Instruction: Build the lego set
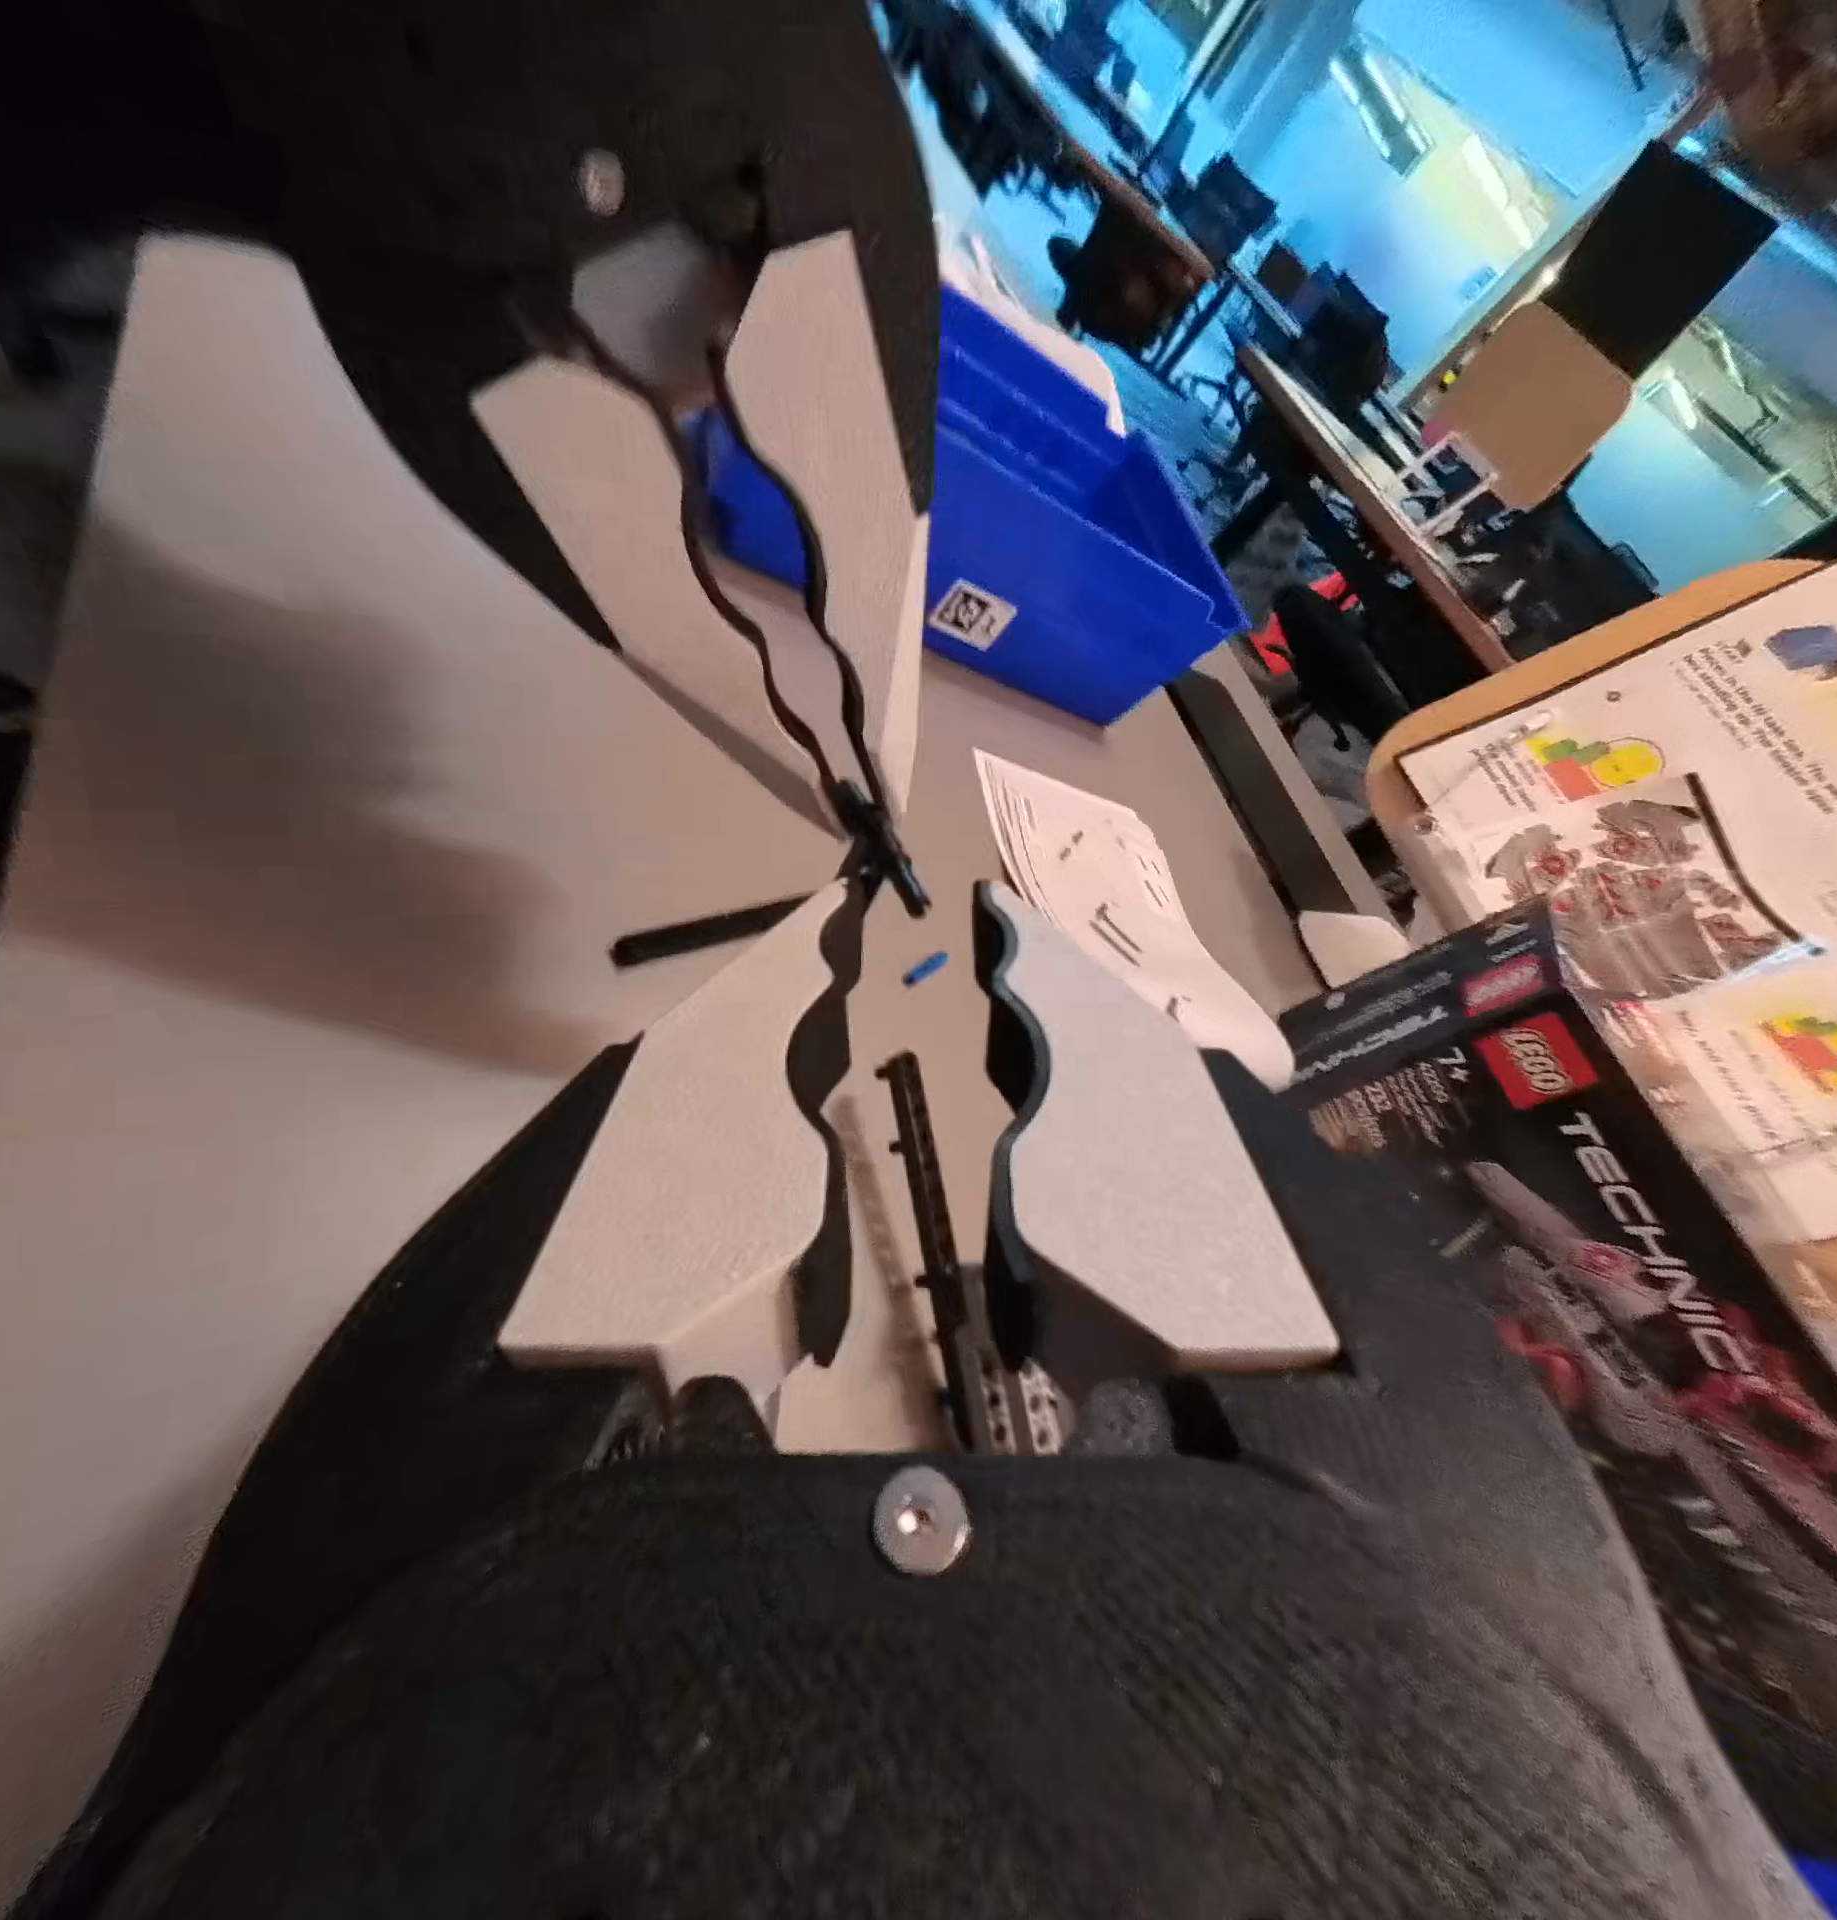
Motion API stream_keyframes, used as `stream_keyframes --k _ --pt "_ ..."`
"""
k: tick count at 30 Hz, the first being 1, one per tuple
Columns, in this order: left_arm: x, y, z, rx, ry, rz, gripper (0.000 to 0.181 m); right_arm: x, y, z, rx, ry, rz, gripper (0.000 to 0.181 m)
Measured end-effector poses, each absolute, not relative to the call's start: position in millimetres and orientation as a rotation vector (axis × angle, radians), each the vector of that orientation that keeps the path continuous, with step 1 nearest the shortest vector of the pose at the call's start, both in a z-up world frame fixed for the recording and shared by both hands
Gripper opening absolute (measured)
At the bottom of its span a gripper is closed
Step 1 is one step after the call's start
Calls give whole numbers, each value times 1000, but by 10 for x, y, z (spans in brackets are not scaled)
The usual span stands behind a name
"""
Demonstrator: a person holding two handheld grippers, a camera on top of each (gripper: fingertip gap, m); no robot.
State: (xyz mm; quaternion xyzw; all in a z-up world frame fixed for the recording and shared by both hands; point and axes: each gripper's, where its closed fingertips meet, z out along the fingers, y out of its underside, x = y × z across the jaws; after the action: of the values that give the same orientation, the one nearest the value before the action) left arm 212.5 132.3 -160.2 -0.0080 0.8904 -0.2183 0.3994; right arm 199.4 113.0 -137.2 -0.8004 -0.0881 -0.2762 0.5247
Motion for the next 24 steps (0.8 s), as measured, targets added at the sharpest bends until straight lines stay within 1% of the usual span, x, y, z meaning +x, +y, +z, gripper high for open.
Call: stream_keyframes --k 2,5,7,8,10,12,24 --pt "2140 1310 -1584 21 2211 -494 4 1995 1149 -1363 -1887 -179 -628 16" --pt "2150 1298 -1543 71 2149 -439 4 1994 1176 -1438 -1904 -151 -574 23" --pt "2136 1277 -1529 100 2123 -428 3 1977 1193 -1471 -1907 -141 -542 24" --pt "2126 1260 -1525 120 2111 -428 4 1997 1191 -1468 -1901 -128 -551 22" --pt "2104 1226 -1518 162 2085 -425 4 1961 1198 -1479 -1897 -137 -515 9" --pt "2094 1208 -1529 188 2072 -416 3 1951 1195 -1495 -1901 -133 -493 6" --pt "2087 1201 -1556 190 2078 -439 3 1924 1140 -1472 -1905 -159 -496 5"
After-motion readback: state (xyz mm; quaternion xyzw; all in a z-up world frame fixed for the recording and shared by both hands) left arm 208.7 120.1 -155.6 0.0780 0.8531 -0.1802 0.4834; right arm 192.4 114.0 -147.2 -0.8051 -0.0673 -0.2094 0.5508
